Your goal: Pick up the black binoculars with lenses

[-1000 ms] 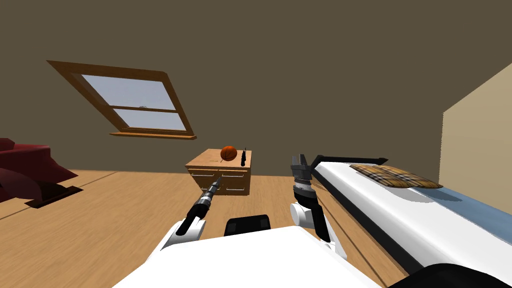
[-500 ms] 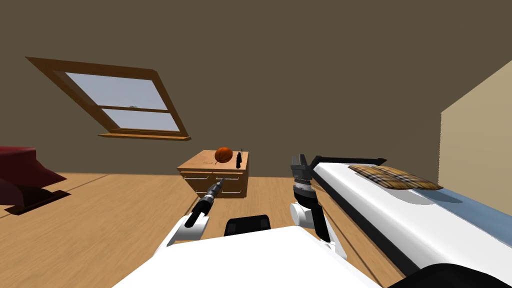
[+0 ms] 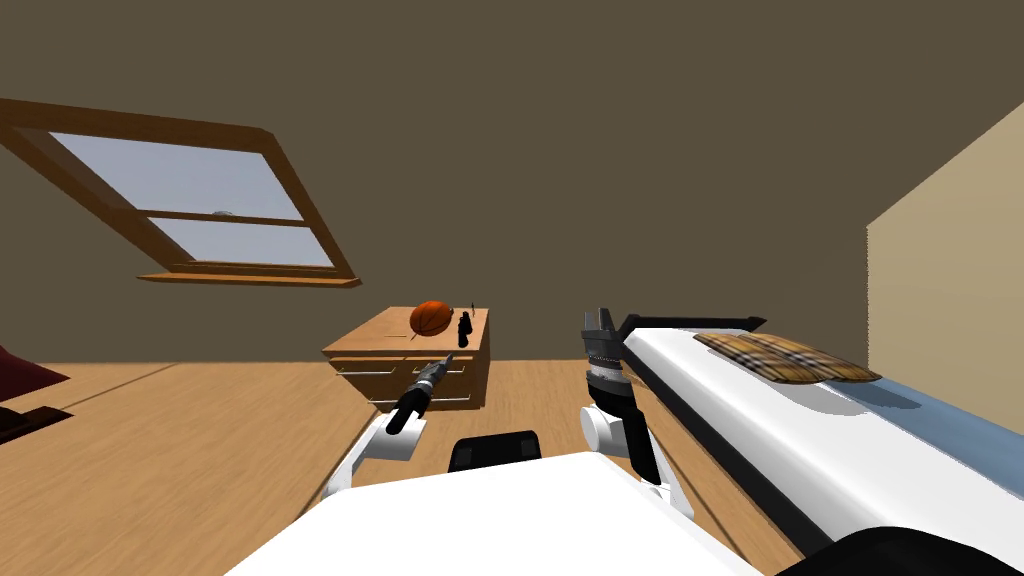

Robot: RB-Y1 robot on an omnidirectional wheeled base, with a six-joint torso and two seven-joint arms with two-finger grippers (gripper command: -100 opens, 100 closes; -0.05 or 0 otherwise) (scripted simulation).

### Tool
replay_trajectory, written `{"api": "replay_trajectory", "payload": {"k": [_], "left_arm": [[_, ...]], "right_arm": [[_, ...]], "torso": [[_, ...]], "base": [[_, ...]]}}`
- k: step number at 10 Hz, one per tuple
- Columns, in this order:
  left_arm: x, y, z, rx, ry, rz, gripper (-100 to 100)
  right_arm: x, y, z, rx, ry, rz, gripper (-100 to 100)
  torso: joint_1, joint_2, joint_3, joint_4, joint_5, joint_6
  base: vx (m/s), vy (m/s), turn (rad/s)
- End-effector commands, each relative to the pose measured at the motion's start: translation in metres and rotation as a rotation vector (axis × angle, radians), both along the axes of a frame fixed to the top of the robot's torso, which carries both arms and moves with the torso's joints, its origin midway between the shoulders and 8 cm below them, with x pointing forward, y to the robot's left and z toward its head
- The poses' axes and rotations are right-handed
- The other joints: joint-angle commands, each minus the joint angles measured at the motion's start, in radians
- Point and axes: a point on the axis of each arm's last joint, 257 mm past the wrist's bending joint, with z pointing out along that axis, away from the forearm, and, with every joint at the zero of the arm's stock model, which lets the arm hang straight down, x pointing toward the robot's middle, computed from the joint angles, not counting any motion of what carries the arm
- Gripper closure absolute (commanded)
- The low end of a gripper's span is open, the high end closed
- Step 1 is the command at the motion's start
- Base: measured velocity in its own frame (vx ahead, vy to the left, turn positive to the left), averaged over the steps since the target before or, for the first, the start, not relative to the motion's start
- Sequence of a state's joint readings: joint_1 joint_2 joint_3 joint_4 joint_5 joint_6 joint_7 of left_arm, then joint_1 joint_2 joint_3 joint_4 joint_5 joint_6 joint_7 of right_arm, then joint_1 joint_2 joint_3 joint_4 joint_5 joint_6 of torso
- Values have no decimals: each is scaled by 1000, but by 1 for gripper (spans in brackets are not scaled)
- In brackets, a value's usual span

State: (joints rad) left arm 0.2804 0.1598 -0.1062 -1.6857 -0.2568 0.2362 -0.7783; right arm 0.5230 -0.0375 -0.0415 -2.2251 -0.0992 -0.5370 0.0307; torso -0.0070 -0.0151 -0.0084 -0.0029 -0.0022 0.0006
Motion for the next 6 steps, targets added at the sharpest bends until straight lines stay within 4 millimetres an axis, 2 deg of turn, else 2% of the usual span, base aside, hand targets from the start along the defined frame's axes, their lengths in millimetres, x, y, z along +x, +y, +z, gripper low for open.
{"api": "replay_trajectory", "payload": {"k": [1, 5, 6], "left_arm": [[6, -2, 4, 52, 4, -16, -100], [23, -6, 21, 117, -17, -39, -100], [21, -6, 18, 109, -13, -36, -100]], "right_arm": [[0, 0, 0, 0, 0, 0, 0], [0, 0, 0, 0, 0, 0, 0], [0, 0, 0, 0, 0, 0, 0]], "torso": [[0, 0, 0, 0, 0, 0], [4, 0, 0, 0, 1, 0], [4, 0, 0, 0, 1, 0]], "base": [[188, -58, -59], [179, -36, -57], [84, -7, -7]]}}
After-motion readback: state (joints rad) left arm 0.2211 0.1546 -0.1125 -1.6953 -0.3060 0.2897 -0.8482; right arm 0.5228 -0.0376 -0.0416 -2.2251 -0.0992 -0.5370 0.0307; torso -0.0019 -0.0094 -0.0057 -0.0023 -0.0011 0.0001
